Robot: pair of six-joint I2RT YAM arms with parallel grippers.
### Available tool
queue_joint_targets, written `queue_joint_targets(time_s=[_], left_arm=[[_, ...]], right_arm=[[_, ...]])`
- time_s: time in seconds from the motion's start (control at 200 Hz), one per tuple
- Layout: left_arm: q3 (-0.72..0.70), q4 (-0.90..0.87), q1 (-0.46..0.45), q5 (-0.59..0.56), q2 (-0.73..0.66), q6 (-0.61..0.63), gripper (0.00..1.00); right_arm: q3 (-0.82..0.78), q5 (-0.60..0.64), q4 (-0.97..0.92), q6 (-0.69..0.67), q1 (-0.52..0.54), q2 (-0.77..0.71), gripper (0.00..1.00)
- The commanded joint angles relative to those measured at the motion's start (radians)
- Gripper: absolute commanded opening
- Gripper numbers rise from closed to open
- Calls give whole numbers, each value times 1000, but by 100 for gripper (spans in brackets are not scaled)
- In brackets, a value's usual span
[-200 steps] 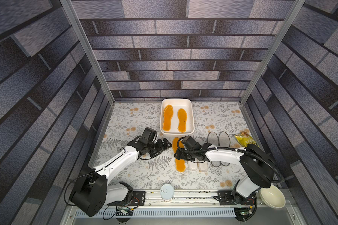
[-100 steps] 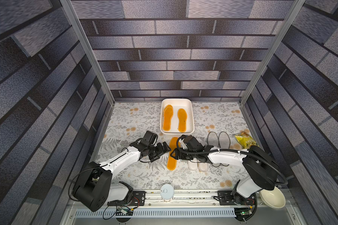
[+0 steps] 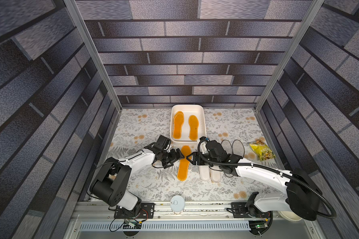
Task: Put the insoles into the storage box
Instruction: Adjust the insole at the center of the board, then pick up the insole from the center of the board.
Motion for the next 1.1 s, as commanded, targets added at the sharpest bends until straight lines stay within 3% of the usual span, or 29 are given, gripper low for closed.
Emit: queue_joint_targets(time_s=[0.0,0.451,0.691,1.092], left_arm=[[48,-37,-13,25,38,66,95],[192,-176,-90,-29,169,215,90],[290,-383,-123,-176,225,301,88],[445,-567,-223,-359,404,359,83]], right_arm=[[-21,12,-37,-14,-9,-18,76],[-71,15,-18,4,-26,-66,76],[-95,19,-14,11,-41,-110,76],[-113,12,0,19,-52,-136,76]])
